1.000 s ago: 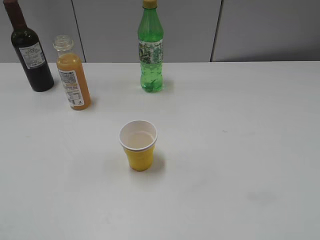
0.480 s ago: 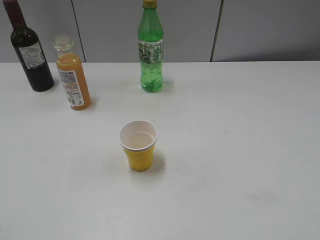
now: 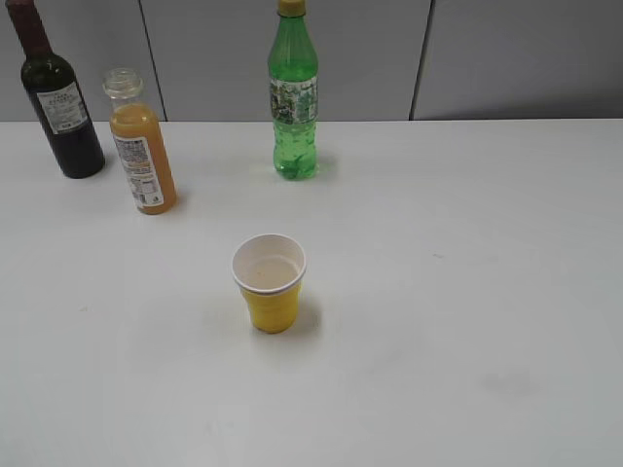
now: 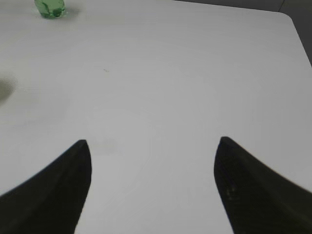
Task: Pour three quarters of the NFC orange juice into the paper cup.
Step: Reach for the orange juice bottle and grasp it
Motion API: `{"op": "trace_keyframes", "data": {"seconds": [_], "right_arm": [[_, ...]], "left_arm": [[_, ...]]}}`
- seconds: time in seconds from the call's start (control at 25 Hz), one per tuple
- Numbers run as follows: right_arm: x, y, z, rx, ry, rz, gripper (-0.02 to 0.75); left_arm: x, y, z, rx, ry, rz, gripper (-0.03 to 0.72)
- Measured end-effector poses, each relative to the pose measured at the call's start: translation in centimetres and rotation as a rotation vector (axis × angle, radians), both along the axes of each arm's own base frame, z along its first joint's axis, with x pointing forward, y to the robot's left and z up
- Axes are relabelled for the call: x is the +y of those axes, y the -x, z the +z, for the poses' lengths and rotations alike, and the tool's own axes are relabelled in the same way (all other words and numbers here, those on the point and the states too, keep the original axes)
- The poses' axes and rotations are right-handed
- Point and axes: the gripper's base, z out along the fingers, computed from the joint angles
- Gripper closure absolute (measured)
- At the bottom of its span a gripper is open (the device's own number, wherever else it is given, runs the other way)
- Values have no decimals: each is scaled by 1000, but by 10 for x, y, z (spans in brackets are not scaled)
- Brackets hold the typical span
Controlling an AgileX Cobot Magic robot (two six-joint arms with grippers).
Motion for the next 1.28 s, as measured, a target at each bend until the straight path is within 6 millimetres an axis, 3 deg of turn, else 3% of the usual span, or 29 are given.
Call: {"op": "trace_keyframes", "data": {"seconds": [0.2,0.44,0.72,0.96,1.08,1.28], "right_arm": [[0,0,0,0,0,0,145],[0,0,0,0,0,0,145],[0,0,0,0,0,0,146],[0,0,0,0,0,0,146],[0,0,0,0,0,0,145],[0,0,0,0,0,0,145]], "left_arm": [[3,-35,-9,-105,21,33,65],[5,-62,-27,-171,35,52,92],[0,-91,-31,-160,34,13,99],[-2,-130,-48,-98,-10,23,99],[-6,-148,-55,-114,-90,-13,72],[-14,-176,-77,-100,-54,-66,22]]}}
